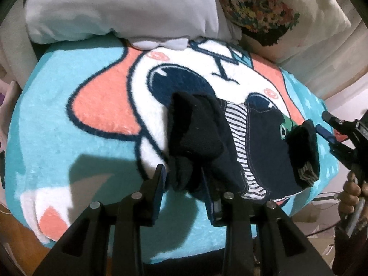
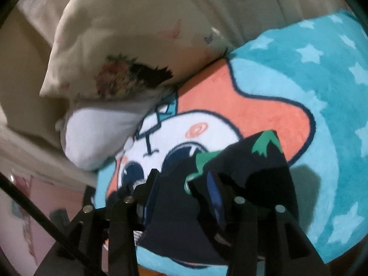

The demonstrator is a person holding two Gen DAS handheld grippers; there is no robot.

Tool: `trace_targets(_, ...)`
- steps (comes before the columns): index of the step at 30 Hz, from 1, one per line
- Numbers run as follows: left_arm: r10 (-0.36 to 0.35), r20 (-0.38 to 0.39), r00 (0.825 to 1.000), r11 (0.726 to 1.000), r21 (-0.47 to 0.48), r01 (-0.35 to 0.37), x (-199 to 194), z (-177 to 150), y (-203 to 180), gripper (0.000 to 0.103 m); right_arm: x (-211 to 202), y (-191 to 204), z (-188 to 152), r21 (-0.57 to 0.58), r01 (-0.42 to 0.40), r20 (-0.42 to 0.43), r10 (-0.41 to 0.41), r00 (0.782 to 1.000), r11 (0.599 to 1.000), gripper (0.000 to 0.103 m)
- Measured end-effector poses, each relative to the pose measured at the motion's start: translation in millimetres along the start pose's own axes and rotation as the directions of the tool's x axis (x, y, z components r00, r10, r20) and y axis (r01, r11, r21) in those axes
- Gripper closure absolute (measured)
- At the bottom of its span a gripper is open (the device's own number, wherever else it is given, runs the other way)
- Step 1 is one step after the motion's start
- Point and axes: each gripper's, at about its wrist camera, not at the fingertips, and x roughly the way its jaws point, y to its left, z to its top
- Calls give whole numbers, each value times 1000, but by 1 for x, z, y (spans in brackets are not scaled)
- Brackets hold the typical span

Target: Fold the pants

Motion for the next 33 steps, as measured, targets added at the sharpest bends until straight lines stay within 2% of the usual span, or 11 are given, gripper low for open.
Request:
trace_targets(2, 8, 16, 1000, 1000, -16, -8, -10, 2, 8, 72, 3, 0, 0, 13, 5, -4, -5, 1000, 1000, 55)
trace_targets(4, 15, 62, 998, 1000, -1, -15, -31, 5, 10, 72, 3, 2, -5, -14, 36, -4, -36, 999, 999, 55)
trace_targets(7, -20, 117, 993, 999, 38, 15, -58, 16, -2, 72, -8, 1, -17, -74, 135, 18, -134, 991, 988, 58)
trace_targets(9, -54, 110, 992, 995, 84, 45, -60, 29, -22, 72, -15, -4, -24, -91, 198, 39, -195, 980, 976, 75)
trace_targets(10, -73, 105, 992, 992, 112, 61, -57, 35, -35, 72, -16, -7, -25, -91, 216, 42, -213, 976, 972, 79)
trace_targets(14, -132, 32, 991, 962, 247, 120, -23, 56, -110, 72, -13, -20, -34, -90, 249, 37, -246, 969, 964, 81)
trace_targets(17, -137, -14, 991, 927, 352, 133, 10, 62, -171, 71, -11, -26, -46, -90, 244, 21, -243, 970, 966, 81)
trace_targets(22, -122, -100, 987, 888, 433, 154, 70, 73, -239, 70, -9, -37, -58, -85, 222, 33, -220, 975, 971, 80)
trace_targets(26, -73, -153, 986, 870, 473, 138, 109, 70, -261, 71, -7, -45, -58, -83, 218, 31, -216, 976, 972, 80)
trace_targets(30, -51, -184, 982, 878, 460, 132, 132, 65, -264, 71, -4, -55, -62, -87, 220, 15, -219, 976, 972, 80)
trace_targets(33, -49, -175, 983, 883, 452, 125, 137, 65, -263, 70, -2, -63, -63, -78, 190, 7, -190, 982, 979, 80)
